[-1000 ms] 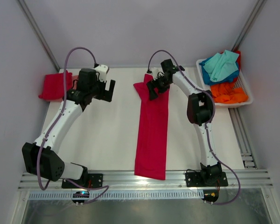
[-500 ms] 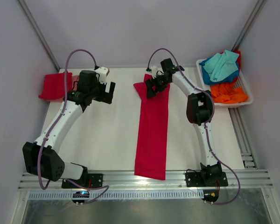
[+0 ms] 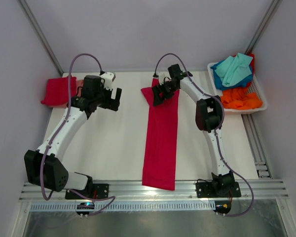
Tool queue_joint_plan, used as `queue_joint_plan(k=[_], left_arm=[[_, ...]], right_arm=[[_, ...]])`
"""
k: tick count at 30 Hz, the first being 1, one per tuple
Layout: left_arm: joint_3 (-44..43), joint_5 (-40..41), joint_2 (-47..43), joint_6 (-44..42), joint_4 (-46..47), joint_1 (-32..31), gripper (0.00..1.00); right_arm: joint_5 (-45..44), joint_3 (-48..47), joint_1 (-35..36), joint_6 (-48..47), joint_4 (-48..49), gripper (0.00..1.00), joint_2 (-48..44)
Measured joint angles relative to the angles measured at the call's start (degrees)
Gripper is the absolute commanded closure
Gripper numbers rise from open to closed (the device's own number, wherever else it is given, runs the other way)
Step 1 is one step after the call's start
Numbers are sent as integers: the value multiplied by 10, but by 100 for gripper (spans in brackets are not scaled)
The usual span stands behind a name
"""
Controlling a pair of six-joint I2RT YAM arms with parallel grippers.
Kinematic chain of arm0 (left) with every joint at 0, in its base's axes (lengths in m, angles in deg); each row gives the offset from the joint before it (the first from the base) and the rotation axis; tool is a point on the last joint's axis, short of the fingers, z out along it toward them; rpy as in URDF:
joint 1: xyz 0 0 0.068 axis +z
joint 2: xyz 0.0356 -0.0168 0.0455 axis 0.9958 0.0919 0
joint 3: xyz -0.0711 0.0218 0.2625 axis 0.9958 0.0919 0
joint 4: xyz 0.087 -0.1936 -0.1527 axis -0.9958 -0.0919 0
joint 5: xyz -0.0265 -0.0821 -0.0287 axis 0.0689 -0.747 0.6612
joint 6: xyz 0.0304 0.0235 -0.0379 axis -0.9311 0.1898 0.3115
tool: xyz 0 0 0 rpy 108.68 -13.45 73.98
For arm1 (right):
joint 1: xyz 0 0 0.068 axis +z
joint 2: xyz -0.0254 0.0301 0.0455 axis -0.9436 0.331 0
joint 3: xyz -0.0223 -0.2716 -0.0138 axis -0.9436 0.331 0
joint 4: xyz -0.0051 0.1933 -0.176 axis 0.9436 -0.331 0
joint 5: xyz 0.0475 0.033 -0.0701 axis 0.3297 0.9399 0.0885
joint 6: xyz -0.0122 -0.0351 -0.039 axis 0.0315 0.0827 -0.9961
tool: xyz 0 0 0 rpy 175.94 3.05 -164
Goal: Fold and stack the t-shirts
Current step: Rotate the tshirt 90 degrees
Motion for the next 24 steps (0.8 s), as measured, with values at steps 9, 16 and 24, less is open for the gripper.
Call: queue_joint_plan(k=[9,16,24], left_arm=[[5,-13,0,0,0,3,1],[12,-22,0,2,1,6,1],[19,-30,0,14,5,7,1]], right_arm=[[0,0,3,6,15,9,2],[0,0,5,12,22,26,2],[2,0,6,20,31,94,2]])
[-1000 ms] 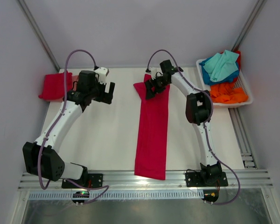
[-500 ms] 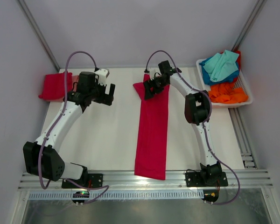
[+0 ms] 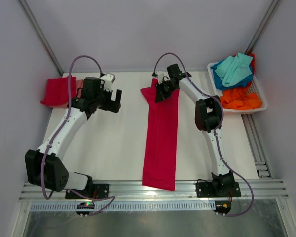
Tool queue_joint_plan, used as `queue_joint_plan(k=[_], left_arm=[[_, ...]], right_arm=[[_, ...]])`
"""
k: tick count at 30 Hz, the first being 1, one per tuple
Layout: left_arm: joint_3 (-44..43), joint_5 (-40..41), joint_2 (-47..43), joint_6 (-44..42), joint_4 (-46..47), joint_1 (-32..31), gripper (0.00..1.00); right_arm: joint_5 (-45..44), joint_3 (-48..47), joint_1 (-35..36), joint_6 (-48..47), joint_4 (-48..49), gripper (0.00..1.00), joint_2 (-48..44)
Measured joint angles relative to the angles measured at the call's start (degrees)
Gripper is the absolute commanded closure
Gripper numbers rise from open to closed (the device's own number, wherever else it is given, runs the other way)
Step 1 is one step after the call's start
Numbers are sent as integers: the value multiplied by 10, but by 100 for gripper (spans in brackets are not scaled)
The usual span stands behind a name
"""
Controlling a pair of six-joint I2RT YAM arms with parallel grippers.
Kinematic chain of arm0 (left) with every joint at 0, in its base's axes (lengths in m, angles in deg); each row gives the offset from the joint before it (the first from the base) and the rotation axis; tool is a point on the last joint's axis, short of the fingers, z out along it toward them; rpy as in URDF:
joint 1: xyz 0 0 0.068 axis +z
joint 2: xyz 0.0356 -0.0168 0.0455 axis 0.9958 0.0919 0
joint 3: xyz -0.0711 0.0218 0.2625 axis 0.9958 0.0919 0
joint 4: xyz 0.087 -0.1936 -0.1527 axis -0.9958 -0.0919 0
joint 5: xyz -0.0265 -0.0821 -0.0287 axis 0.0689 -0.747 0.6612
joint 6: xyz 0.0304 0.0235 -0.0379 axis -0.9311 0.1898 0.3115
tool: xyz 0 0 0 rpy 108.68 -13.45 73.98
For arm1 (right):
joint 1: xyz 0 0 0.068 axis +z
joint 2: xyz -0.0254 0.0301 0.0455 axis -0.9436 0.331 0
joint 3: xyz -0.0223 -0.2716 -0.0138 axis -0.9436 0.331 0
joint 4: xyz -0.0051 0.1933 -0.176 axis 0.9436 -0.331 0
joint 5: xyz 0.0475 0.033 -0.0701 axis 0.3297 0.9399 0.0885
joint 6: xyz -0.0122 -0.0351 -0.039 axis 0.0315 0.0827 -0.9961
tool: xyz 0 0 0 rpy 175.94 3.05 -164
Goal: Fold and stack the t-shirts
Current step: Rotate the tshirt 90 degrees
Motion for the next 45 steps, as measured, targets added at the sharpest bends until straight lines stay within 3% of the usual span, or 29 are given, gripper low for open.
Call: queue_joint_plan(k=[6,14,18,21,22,25,41,45], left_arm=[[5,-7,0,1,1,0,1],[5,-21,3,1,1,2,1],[5,-30,10,5,1,3,1],[5,-35,12,10,1,3,1],[5,-36,12,11,1,3,1],[5,-40,12,11,1,3,1],[5,-44,14,11,0,3,1],[5,-45,18,11,-1,3,1]], right_arm=[[0,11,0,5,13,97,-1],[-7,102,1,-2,27,96,-42],[-9,114,1,-8,23,65,-66],[-11,114,1,-10,27,49,-71],[-11,114,1,-7,29,38,-71],[-11,113,1,-5,28,28,-71],[-4,74,1,14,45,27,-49],[-4,74,1,18,46,44,-35]])
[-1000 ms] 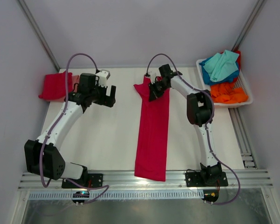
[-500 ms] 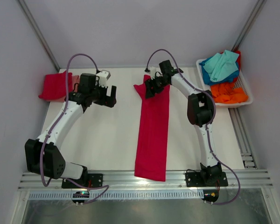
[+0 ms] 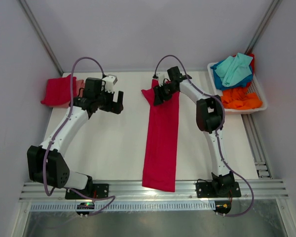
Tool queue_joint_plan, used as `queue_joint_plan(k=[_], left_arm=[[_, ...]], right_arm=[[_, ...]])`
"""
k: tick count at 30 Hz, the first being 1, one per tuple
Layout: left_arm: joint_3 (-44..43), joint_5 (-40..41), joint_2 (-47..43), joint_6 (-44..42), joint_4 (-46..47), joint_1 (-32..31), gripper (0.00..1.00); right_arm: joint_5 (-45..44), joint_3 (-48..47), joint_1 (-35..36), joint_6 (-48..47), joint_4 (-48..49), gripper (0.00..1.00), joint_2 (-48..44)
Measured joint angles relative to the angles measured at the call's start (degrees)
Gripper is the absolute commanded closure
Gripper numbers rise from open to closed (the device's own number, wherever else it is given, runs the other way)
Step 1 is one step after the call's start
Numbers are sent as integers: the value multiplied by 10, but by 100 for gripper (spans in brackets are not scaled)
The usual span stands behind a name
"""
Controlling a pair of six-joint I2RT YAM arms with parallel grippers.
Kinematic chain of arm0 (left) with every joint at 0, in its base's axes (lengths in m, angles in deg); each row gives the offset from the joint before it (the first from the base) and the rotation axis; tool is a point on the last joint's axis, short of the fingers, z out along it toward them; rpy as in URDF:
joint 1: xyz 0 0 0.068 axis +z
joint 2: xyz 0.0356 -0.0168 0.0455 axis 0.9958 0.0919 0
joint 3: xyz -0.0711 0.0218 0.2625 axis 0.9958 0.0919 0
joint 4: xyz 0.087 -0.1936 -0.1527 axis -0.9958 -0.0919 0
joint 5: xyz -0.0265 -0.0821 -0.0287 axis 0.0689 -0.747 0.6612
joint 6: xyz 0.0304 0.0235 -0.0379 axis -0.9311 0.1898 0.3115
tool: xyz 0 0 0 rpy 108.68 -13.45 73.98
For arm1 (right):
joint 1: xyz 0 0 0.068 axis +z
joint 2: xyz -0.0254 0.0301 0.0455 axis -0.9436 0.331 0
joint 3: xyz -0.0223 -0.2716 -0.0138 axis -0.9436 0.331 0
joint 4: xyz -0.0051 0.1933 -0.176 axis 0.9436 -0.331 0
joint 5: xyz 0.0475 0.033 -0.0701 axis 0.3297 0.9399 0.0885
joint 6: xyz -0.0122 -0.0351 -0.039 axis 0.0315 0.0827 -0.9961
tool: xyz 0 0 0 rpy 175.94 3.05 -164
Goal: Fold and stack the t-shirts
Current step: Rotate the tshirt 90 degrees
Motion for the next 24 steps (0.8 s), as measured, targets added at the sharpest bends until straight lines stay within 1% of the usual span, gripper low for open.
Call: queue_joint_plan(k=[1,3,4,8,13,24], left_arm=[[0,0,1,0,0,0,1],[0,-1,2,0,0,0,1],[0,-1,3,0,0,0,1],[0,-5,9,0,0,0,1],[0,-11,14,0,0,0,1],[0,-25,22,0,-1,0,1]], right_arm=[[0,0,0,0,1,56,3],[0,0,0,3,3,66,8],[-1,0,0,5,4,73,9],[-3,7,0,8,25,84,8],[-7,51,0,8,59,86,-9],[-33,148,1,-5,67,87,-92]])
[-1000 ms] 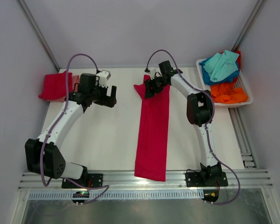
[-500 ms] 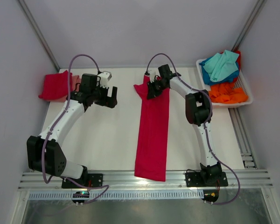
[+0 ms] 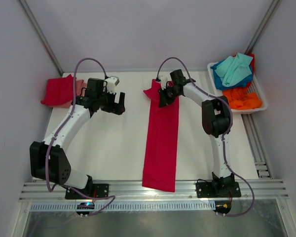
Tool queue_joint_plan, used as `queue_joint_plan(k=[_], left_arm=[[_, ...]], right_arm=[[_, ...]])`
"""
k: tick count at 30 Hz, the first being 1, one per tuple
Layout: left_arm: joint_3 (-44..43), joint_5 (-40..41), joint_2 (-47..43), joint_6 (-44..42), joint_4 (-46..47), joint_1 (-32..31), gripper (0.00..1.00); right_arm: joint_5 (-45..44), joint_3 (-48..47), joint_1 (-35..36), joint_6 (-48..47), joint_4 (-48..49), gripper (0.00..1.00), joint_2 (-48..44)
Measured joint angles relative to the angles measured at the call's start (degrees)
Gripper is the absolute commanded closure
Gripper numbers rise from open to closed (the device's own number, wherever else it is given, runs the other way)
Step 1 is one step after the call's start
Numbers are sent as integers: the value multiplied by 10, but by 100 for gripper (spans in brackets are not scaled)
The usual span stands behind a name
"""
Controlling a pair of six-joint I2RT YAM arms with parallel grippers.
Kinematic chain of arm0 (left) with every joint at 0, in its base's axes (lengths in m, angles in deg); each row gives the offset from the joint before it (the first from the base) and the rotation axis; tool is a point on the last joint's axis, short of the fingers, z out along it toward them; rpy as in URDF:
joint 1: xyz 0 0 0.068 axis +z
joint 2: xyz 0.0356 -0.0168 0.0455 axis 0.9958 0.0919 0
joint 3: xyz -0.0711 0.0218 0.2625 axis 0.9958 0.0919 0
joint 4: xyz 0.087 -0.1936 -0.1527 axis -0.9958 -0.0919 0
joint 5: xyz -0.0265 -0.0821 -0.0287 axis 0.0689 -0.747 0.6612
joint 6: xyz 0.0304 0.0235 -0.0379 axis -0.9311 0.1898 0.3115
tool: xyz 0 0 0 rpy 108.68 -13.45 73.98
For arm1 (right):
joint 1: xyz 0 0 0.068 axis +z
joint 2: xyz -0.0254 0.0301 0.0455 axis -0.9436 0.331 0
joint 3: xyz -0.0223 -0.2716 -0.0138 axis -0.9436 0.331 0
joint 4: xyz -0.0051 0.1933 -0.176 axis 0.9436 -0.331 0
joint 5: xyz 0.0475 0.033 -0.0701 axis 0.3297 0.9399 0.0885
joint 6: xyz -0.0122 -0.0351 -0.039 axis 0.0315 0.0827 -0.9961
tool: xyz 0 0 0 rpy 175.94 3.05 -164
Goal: Fold and stack the t-shirts
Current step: Rotate the tshirt 90 degrees
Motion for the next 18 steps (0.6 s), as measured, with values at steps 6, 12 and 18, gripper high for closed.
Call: queue_joint_plan(k=[6,12,18], left_arm=[[0,-6,7,0,-3,0,1],[0,-11,7,0,-4,0,1],[0,-15,7,0,-5,0,1]], right_arm=[[-11,33,0,-1,9,88,-37],[-31,71,0,1,28,89,-59],[-62,111,0,4,46,91,-74]])
